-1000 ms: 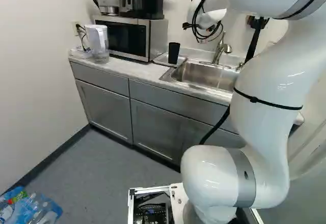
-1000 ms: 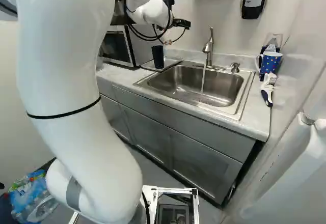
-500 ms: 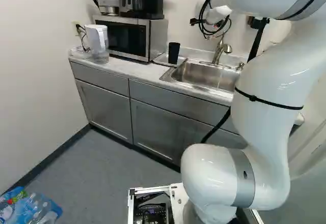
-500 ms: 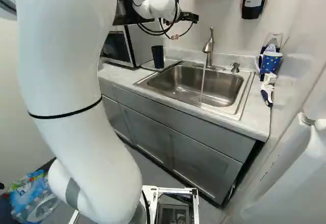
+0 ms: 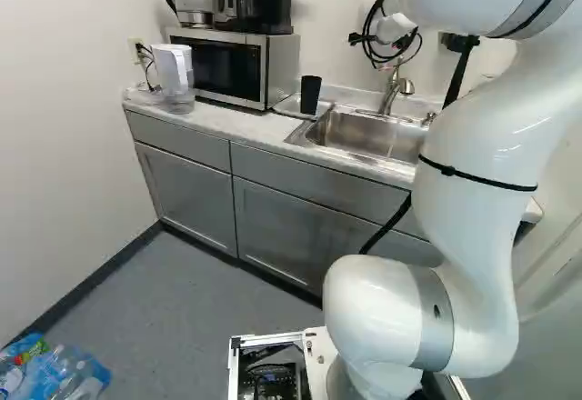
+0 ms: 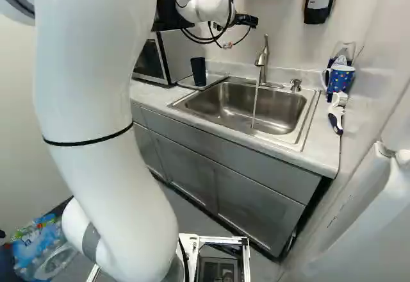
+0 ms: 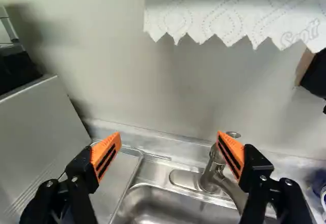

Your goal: Rinse the cup and place it in the tray

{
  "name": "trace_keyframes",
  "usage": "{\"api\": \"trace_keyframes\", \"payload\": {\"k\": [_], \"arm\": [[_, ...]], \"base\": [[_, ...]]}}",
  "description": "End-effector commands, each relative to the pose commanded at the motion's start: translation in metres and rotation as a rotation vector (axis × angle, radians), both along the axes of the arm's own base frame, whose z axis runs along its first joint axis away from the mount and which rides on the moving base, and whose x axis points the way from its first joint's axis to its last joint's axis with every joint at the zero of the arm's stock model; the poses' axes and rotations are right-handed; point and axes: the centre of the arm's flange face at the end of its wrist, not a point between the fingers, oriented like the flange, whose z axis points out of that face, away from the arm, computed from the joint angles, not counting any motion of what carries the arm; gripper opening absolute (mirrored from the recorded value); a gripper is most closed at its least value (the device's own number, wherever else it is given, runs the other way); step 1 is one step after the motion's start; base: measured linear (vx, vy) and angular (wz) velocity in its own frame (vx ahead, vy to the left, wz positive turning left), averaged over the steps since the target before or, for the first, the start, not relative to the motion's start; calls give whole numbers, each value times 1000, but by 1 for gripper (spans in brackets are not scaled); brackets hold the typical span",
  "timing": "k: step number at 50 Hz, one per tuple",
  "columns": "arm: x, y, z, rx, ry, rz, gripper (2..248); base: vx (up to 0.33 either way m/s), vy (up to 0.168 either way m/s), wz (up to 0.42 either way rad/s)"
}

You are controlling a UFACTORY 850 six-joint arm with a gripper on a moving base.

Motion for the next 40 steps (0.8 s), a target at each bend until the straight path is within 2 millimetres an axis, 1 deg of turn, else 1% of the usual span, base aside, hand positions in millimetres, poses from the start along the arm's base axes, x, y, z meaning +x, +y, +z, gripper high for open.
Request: {"api": "trace_keyframes", "payload": {"k": [13,40], "arm": [[11,-12,-1,-1,-4,-13,247],[22,-40,-3,-4,-11,-47,247]], "base": [[0,0,0],[0,0,0]]}}
